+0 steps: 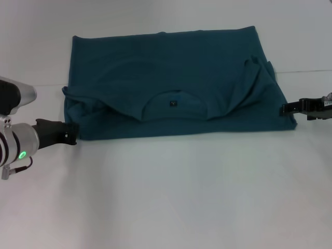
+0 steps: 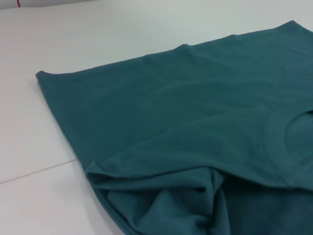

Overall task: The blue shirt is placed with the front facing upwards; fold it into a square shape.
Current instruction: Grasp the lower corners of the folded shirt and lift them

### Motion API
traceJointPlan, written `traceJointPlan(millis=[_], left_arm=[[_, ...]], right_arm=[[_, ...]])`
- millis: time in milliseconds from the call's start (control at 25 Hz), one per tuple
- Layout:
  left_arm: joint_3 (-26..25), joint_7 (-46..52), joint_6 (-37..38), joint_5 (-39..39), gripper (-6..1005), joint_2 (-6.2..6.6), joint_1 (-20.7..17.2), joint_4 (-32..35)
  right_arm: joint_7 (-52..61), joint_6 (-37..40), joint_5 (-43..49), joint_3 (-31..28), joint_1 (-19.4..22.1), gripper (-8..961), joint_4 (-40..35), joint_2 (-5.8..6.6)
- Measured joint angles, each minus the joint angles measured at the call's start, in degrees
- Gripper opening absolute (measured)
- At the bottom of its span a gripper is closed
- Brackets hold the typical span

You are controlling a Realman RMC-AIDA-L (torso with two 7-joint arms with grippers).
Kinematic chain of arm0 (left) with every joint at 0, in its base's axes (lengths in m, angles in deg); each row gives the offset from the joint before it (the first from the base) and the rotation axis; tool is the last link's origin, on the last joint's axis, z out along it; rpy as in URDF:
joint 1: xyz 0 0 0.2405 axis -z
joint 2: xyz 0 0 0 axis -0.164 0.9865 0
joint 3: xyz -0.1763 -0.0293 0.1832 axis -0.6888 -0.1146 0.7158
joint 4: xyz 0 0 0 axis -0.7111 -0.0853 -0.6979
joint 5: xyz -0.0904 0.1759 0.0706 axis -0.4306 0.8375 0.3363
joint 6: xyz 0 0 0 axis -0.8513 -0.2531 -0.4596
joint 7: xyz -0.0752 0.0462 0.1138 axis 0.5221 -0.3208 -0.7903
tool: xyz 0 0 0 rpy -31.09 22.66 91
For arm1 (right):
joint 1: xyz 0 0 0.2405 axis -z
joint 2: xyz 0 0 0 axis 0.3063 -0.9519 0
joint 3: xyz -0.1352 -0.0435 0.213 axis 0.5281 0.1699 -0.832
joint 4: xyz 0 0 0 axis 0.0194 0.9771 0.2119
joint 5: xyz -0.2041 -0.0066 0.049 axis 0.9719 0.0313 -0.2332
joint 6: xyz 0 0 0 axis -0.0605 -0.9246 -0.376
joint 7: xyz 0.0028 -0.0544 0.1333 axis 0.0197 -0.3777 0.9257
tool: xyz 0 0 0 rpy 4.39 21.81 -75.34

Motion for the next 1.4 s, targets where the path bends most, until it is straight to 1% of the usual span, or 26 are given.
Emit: traceJointPlan(millis=[240, 600, 840, 1000, 1200, 1400], left_arm=[[0.0, 0.0, 0.0, 0.0, 25, -0.01, 0.0, -0.1], [0.2, -0.1, 0.0, 0.0, 25, -0.18, 0.2, -0.1], [0.3, -0.2, 0.0, 0.0, 25, -0.19, 0.2, 0.0], [0.2, -0.4, -0.1, 0.0, 25, -0.18, 0.1, 0.0], [0.2, -0.4, -0.1, 0.0, 25, -0.18, 0.0, 0.0], [0.2, -0.4, -0.1, 0.0, 26, -0.18, -0.1, 0.0]], right_arm=[[0.0, -1.5, 0.1, 0.0, 0.0, 909, 0.3, -0.37], [0.0, -5.7, 0.8, 0.0, -0.3, 905, 3.5, -0.72], [0.0, -6.4, 0.8, 0.0, -0.5, 902, 3.7, -1.42], [0.0, -6.7, 0.8, 0.0, -0.7, 900, 3.9, -1.59], [0.0, -7.8, 0.8, 0.1, -1.1, 788, 5.2, -1.62], [0.0, -8.5, 0.8, 0.1, -1.3, 540, 6.1, -1.62]])
